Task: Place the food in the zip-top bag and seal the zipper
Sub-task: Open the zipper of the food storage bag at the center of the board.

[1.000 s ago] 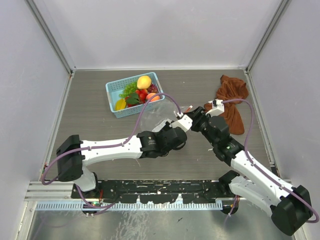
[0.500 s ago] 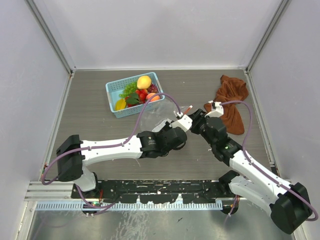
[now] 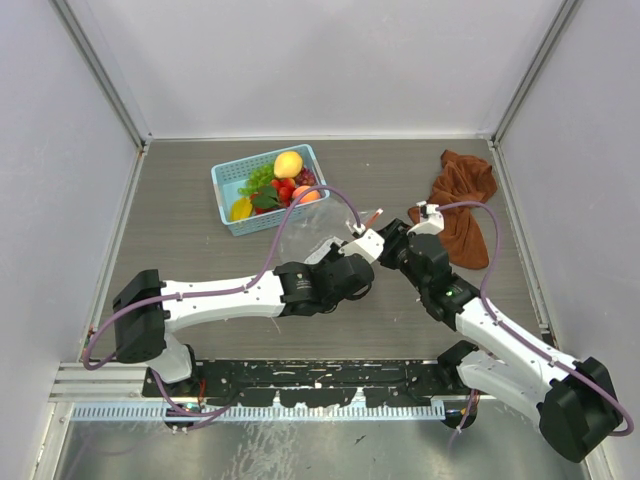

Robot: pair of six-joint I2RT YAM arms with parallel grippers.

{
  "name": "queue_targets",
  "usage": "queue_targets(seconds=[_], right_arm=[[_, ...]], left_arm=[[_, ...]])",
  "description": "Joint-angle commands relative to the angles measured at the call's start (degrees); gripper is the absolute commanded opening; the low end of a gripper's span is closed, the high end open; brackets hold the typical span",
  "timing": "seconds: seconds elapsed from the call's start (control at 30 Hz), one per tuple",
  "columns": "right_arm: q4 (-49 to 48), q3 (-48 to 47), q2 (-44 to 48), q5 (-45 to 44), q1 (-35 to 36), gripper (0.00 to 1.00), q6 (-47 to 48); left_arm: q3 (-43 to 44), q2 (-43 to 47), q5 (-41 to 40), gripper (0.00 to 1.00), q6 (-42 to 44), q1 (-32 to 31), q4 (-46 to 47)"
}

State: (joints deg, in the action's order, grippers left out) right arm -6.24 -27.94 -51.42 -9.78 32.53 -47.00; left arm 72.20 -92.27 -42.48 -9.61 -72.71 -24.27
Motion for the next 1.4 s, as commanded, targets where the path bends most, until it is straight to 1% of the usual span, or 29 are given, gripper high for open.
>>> queue_targets(seconds=[0.0,0.33,0.87,1.37], right_arm=[[-3.8,-0.7,0.3,0.3,0.2,0.56,-1.0],[-1.7,-0.8,3.7,-1.7,0.2,0.57,-1.0],[-4.3,-0.4,-0.7,-1.1,0.2,0.57,-1.5],[-2.3,-2.2,-4.3,1.7,0.2,0.56,-2.0]], left_arm=[[2.0,0.4,-1.4,0.00,-0.8,-0.3,1.4],[2.1,0.2,-1.9,0.00,-0.9,-0.2,1.3],[1.8,0.1,-1.2,0.00,-1.4,-0.2,1.4],[1.5,-0.1,-1.0,0.00,-0.5,-0.3,2.2]])
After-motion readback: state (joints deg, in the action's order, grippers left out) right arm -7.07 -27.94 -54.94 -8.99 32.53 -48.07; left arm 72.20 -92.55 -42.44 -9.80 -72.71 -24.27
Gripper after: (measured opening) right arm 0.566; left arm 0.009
